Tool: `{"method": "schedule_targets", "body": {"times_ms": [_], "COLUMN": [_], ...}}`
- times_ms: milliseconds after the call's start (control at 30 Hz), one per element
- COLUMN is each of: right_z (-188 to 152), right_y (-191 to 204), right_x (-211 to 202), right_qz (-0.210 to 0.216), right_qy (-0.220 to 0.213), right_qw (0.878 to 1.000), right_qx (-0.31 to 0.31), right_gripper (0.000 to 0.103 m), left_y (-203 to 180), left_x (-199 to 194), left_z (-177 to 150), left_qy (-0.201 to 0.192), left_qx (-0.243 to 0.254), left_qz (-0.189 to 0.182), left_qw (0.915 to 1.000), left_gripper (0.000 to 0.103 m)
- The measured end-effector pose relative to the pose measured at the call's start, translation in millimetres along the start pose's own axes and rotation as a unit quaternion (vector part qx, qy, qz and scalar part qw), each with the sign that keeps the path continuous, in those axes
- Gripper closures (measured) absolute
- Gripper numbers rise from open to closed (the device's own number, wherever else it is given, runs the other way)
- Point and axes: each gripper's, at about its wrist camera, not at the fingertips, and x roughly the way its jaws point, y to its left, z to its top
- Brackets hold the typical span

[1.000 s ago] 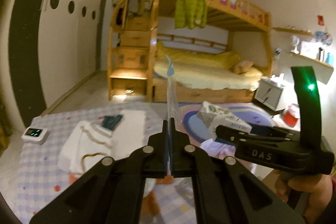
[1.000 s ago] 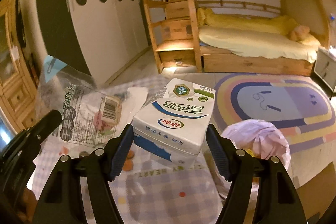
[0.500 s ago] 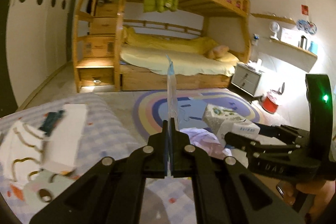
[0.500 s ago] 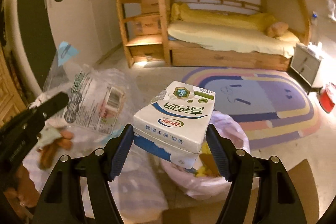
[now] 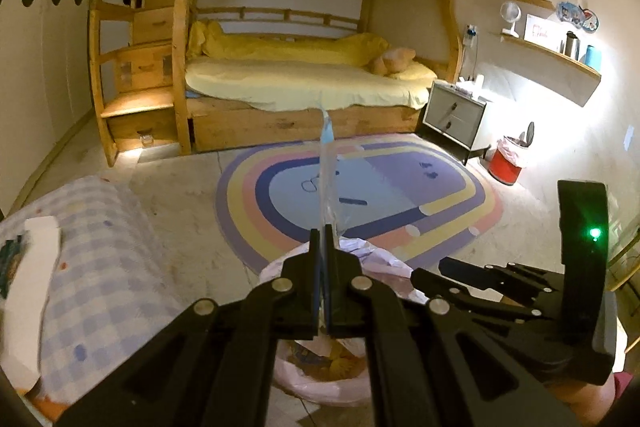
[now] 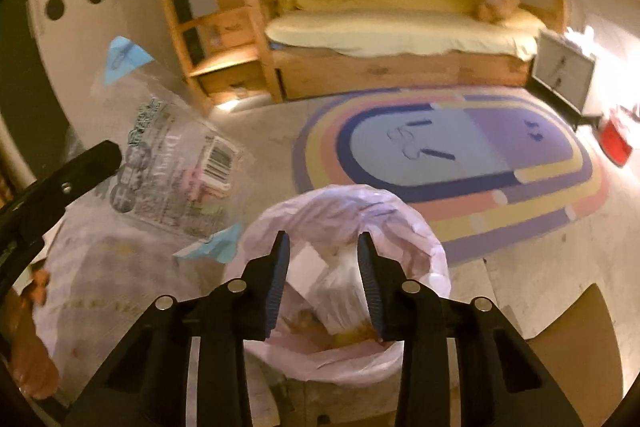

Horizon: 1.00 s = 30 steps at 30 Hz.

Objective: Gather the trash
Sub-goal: 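Drop the milk carton into the bin with the right gripper while the left gripper drops the plastic bag, then move both open tools back over the table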

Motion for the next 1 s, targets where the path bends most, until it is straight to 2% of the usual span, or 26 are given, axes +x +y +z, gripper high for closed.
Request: {"method": "schedule_targets", "body": {"times_ms": [33, 100, 133, 167, 367, 533, 767, 1000], "right_z": [0, -3, -4, -7, -14, -12, -4, 0], "right_y": [0, -3, -5, -7, -16, -1, 64, 132], "right_x": [0, -6, -8, -11, -36, -74, -123, -142], "right_qz": [0.000, -0.002, -0.002, -0.002, -0.004, 0.016, 0.074, 0.123], "right_qy": [-0.001, -0.008, -0.009, -0.009, -0.017, -0.036, -0.065, -0.072], "right_qw": [1.000, 1.000, 1.000, 1.000, 0.999, 0.999, 0.995, 0.988], "right_qx": [0.004, 0.010, 0.013, 0.018, 0.045, 0.036, -0.015, -0.065], "right_gripper": [0.067, 0.067, 0.066, 0.066, 0.065, 0.057, 0.051, 0.048], "left_y": [1, 4, 6, 9, 20, 30, 43, 93], "left_x": [3, 7, 7, 4, -22, -71, -147, -211], "left_z": [0, -3, -4, -6, -11, -18, -32, -63], "left_qy": [0.005, 0.022, 0.024, 0.023, 0.013, -0.006, -0.042, -0.050], "left_qx": [-0.004, -0.011, -0.015, -0.021, -0.033, -0.036, -0.031, -0.053], "left_qz": [-0.002, -0.011, -0.009, -0.010, 0.012, 0.053, 0.095, 0.157], "left_qw": [1.0000, 0.9996, 0.9996, 0.9995, 0.9993, 0.9979, 0.9941, 0.9849], "left_gripper": [0.101, 0.079, 0.049, 0.038, 0.037, 0.037, 0.034, 0.034]}}
